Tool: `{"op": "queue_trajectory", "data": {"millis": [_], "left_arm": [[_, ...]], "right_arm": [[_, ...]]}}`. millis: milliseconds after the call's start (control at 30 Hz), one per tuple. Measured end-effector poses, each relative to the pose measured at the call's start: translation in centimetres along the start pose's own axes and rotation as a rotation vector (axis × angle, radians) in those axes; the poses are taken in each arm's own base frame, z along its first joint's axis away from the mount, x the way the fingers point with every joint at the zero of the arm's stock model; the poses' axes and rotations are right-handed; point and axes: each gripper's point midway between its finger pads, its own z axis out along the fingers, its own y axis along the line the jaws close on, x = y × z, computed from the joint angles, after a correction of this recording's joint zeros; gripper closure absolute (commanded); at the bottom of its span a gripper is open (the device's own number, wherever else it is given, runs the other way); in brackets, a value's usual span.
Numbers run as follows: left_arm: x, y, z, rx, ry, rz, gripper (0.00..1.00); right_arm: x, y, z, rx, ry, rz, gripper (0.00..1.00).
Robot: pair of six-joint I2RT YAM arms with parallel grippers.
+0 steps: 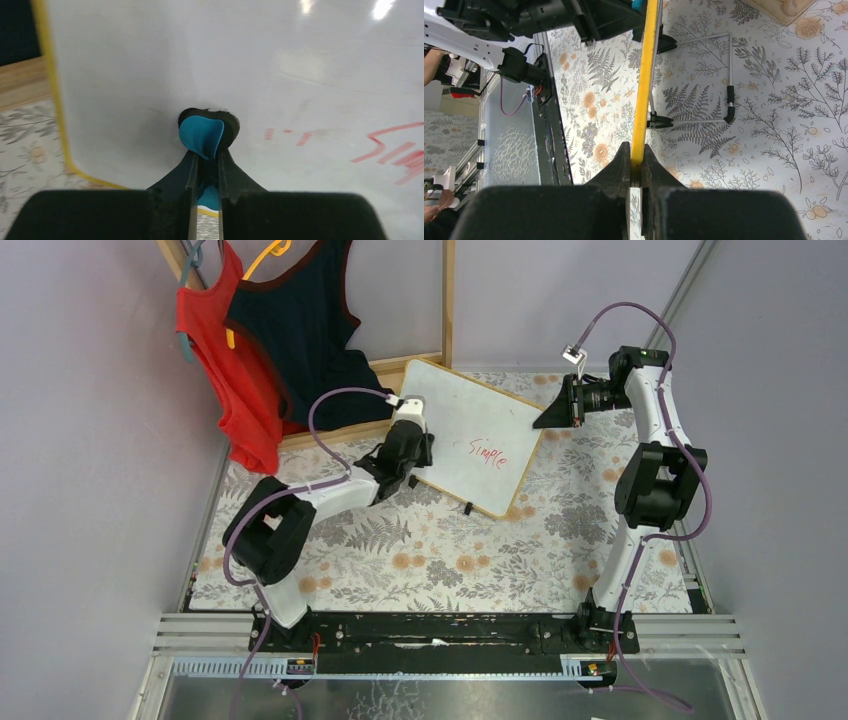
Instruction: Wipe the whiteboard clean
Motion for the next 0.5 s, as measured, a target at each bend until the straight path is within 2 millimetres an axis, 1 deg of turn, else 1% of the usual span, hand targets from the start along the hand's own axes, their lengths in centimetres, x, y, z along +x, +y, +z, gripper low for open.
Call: {"op": "queue_trajectory", "data": {"millis": [100, 167, 333, 500], "left_arm": [[0.2, 2.2, 0.2, -0.045, 0.012, -0.001, 1.00], [0.0, 2.9, 0.3, -0.060, 0.011, 0.003, 1.00], [0.0, 2.9, 0.5, -0.060, 0.014, 0.016, 1.00], [0.3, 1.8, 0.8, -0.054, 0.022, 0.031, 1.00]], "right_arm": [[0.0, 0.0, 0.0, -0.001, 0.001, 0.001, 1.00], [0.0, 0.1, 0.0, -0.002, 0.001, 0.001, 1.00], [0.1, 0.1, 0.0, -0.002, 0.002, 0.001, 1.00], [0.2, 0.2, -0.1, -0.002, 0.004, 0.010, 1.00]]}}
